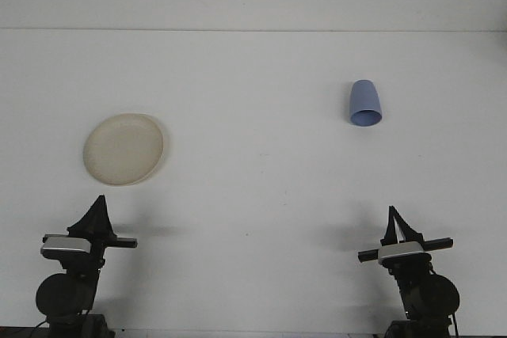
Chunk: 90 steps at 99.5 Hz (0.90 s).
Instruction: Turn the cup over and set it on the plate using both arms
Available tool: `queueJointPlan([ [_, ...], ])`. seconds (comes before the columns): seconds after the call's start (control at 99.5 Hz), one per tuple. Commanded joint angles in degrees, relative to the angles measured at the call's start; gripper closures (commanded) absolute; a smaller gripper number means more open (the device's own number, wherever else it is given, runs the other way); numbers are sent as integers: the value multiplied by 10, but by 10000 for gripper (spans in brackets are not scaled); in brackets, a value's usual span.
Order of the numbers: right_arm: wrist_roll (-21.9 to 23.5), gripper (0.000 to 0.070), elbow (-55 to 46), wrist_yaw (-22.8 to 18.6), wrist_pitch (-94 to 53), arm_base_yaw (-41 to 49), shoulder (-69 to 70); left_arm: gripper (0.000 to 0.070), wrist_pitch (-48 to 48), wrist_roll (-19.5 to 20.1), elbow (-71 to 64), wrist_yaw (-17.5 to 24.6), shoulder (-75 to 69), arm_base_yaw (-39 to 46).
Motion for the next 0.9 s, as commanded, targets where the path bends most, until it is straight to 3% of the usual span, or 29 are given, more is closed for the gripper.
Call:
queueJointPlan([
  [0.0,0,700,-1,0,6,0,0,687,9,3,-11,-4,-1,0],
  [0.754,-1,700,-1,0,11,0,0,687,9,3,-11,-4,-1,0],
  [0.895,33,700,-1,-2,28,0,0,687,9,3,-11,-4,-1,0],
])
